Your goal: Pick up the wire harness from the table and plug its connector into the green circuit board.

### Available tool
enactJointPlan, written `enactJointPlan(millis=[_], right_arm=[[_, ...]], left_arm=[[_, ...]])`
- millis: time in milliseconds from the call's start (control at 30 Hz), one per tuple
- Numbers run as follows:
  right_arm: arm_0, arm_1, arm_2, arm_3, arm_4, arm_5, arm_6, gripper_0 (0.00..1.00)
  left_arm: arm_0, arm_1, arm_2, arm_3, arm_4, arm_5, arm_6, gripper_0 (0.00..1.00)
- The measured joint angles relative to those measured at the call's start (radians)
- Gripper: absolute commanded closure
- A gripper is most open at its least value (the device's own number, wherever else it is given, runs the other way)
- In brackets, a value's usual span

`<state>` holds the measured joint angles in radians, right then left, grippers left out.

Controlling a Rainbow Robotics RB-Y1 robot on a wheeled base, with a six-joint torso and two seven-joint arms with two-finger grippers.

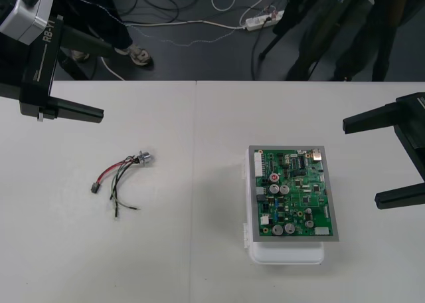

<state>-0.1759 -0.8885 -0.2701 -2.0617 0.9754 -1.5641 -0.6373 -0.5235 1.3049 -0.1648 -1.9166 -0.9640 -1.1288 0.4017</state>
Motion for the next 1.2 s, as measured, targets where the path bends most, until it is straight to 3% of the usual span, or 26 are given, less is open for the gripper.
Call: enactJointPlan(millis=[367,700,1000,1200], right_arm=[[0.012,0.071,-0.049,0.011,-0.006,0.001,0.004,0.0],[0.121,0.103,-0.067,0.011,-0.076,0.047,0.073,0.0],[0.188,0.263,-0.147,0.003,-0.061,-0.002,0.093,0.0],[0.222,0.292,-0.162,0.003,-0.06,-0.003,0.093,0.0]], left_arm=[[0.0,0.0,0.0,0.0,0.0,0.0,0.0,0.0],[0.0,0.0,0.0,0.0,0.0,0.0,0.0,0.0],[0.0,0.0,0.0,0.0,0.0,0.0,0.0,0.0],[0.018,-0.009,-0.001,0.003,-0.003,0.0,0.0,0.0]])
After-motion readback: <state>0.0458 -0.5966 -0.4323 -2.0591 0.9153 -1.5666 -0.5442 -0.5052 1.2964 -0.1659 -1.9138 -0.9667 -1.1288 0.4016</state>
